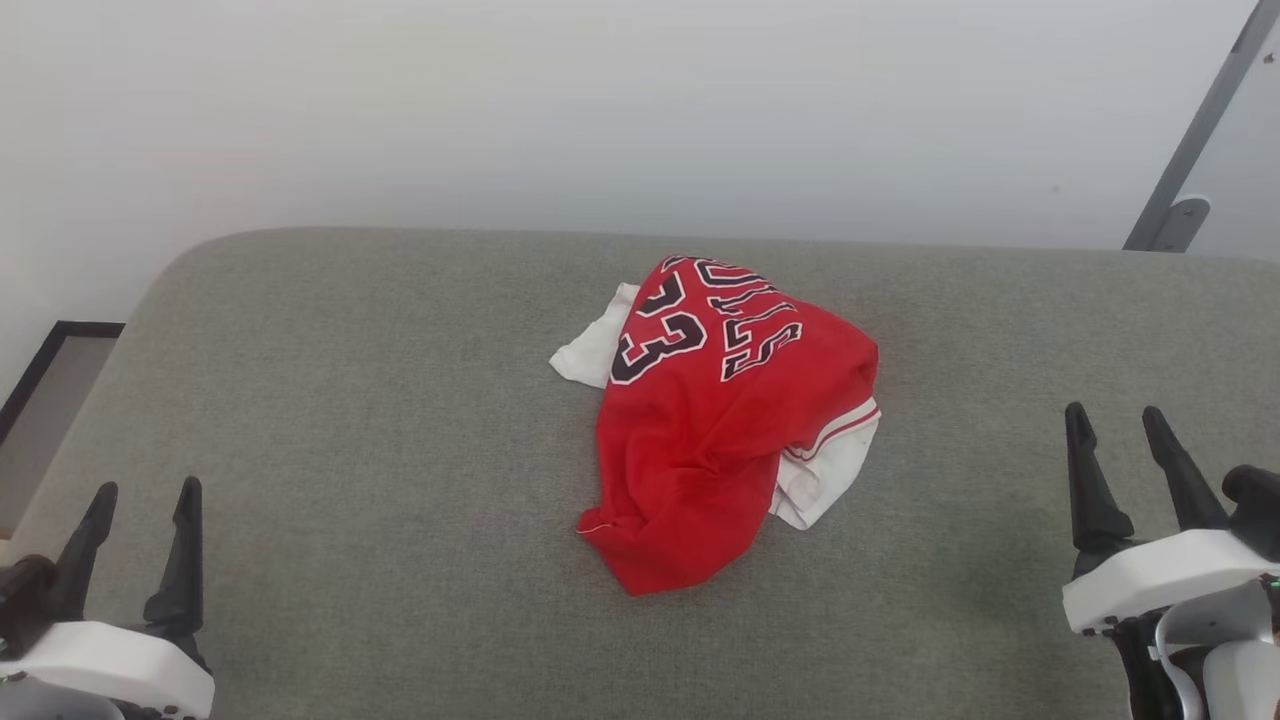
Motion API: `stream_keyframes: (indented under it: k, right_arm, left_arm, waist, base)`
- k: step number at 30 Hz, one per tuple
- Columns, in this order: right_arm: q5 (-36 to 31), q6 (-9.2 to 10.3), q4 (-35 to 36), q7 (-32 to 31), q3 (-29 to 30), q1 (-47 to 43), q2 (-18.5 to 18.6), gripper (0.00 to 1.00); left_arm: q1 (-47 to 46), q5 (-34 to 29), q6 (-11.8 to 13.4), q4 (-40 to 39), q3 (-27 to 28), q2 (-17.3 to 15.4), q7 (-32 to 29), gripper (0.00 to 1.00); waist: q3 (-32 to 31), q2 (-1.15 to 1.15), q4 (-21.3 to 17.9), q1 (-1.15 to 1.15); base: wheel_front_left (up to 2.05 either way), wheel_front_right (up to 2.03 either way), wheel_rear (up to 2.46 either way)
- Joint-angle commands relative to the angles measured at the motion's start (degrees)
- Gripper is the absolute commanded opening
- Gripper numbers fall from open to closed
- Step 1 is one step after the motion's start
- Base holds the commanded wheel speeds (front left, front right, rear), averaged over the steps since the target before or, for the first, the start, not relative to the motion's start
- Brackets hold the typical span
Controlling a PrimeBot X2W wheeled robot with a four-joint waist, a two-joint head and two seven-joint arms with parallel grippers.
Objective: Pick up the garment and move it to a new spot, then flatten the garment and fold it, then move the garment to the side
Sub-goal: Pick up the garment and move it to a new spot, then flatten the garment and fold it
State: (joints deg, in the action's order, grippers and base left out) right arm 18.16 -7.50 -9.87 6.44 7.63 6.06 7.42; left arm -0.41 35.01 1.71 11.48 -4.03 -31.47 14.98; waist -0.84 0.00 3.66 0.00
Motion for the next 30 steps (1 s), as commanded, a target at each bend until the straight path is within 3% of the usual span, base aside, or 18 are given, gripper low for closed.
stream_keyframes:
  k: [1,14,30]
  right_arm:
    - [-0.2,0.02,0.4,-0.4,0.0,-0.4,-0.3,1.00]
    - [0.6,0.02,0.6,-5.5,-3.4,1.0,0.8,1.00]
    - [1.4,0.02,-6.6,-28.4,-13.6,8.8,7.9,1.00]
  left_arm:
    - [0.6,-0.3,-0.5,-0.3,0.5,0.5,0.3,1.00]
    - [-1.1,-2.4,-1.2,-2.1,1.3,3.4,0.3,1.00]
    - [-6.9,-5.6,-3.2,-2.9,-1.5,9.1,0.3,1.00]
  waist:
    - [0.0,0.00,0.1,0.00]
    - [2.4,0.00,3.3,0.00]
    - [10.4,0.00,11.8,0.00]
  base:
    - [0.00,0.00,0.00]
    - [0.00,0.00,0.00]
    - [0.00,0.00,0.00]
